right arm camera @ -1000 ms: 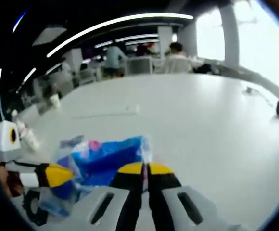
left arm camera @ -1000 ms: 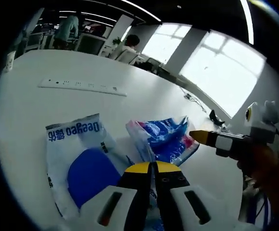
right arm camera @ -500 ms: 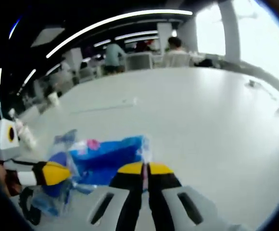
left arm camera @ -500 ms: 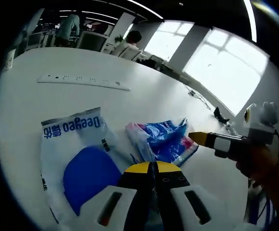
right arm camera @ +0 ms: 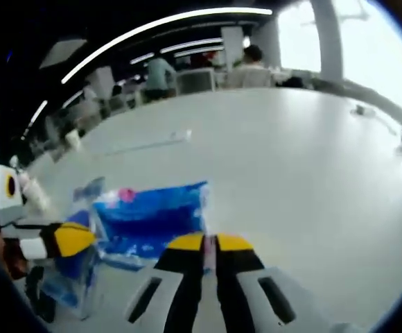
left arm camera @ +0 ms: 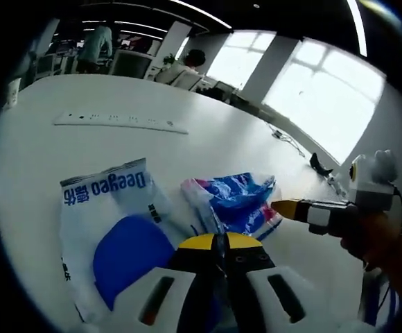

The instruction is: Arrange the tabletop items into an orderly group along one side of the table until the central work area is clear of visible clutter.

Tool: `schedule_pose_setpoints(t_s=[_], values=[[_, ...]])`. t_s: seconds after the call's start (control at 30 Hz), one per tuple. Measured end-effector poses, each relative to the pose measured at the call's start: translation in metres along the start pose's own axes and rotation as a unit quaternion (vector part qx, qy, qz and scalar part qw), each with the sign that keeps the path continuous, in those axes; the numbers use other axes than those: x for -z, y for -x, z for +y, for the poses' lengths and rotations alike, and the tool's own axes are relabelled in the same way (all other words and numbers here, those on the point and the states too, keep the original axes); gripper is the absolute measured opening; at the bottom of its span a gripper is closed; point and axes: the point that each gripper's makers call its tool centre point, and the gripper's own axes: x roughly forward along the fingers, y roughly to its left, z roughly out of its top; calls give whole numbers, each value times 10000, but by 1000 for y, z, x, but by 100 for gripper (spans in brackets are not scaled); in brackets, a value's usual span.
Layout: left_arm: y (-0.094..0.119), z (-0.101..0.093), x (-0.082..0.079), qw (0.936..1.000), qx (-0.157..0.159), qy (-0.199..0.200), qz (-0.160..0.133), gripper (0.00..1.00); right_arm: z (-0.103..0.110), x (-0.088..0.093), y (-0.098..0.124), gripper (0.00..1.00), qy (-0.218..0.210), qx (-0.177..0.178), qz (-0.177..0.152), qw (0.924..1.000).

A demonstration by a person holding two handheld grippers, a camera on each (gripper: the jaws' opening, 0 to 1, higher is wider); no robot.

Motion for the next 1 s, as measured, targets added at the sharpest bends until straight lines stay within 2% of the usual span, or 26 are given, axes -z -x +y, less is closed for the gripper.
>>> schedule_pose_setpoints(t_s=[0.13,0.23,0.37,0.47,0.53,0.73,0.83,0.9,1.0], values=[[5,3,-3,9999,-50,-140,-7,15,-3,3,1,12,48,123,85,9999],[11,4,-9,9990,-37,-431,-73,16,-4,4,2,15,74,137,108,9998],[17,8,-16,9991,-34,-397,-136,24,-3,-1,7,21,90,194,63,9998],[22,12,-24,9980,-70,-589,-240,35,-1,-5,10,26,126,218,42,9997],[24,14,-28,9977,-73,-609,-296,36,3,-8,12,30,121,168,10,9998],[32,22,-44,9970,-66,-544,-541,49,15,-12,19,50,-12,78,40,10000],[37,24,-54,9954,-54,-669,-686,57,23,-14,23,63,-55,-19,22,10000],[38,28,-59,9951,-88,-676,-712,64,30,-15,26,72,-91,-89,53,9999],[40,34,-62,9944,-37,-834,-642,69,40,-15,32,79,-220,-179,152,9995]])
